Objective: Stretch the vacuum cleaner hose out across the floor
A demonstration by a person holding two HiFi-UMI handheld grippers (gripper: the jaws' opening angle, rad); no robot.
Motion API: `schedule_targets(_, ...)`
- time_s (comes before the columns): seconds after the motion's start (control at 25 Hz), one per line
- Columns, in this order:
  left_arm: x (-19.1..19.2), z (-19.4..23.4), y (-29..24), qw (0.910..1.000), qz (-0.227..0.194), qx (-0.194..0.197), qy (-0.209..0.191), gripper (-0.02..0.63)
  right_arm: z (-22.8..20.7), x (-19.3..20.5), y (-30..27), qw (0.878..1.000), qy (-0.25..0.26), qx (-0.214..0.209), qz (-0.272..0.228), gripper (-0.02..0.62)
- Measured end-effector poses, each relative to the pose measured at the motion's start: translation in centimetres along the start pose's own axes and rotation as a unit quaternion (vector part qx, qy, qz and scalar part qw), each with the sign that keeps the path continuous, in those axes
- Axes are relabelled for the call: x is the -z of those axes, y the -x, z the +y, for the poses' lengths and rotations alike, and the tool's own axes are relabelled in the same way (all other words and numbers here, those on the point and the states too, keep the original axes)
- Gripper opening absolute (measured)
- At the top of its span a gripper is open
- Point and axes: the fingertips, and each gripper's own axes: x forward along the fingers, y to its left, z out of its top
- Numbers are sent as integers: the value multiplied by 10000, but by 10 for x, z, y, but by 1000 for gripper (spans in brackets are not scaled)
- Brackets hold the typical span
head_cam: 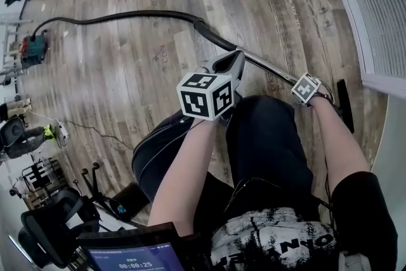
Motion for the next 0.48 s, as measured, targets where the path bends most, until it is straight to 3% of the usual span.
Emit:
schedule_targets(0.28, -11, -5, -7, 9999, -63, 78, 12, 0, 28, 15, 6, 9971, 418, -617, 115, 289)
schedule_targets(0.48, -12, -7, -6, 10000, -81, 23, -41, 0, 13, 28, 15, 9988, 247, -419, 14, 239)
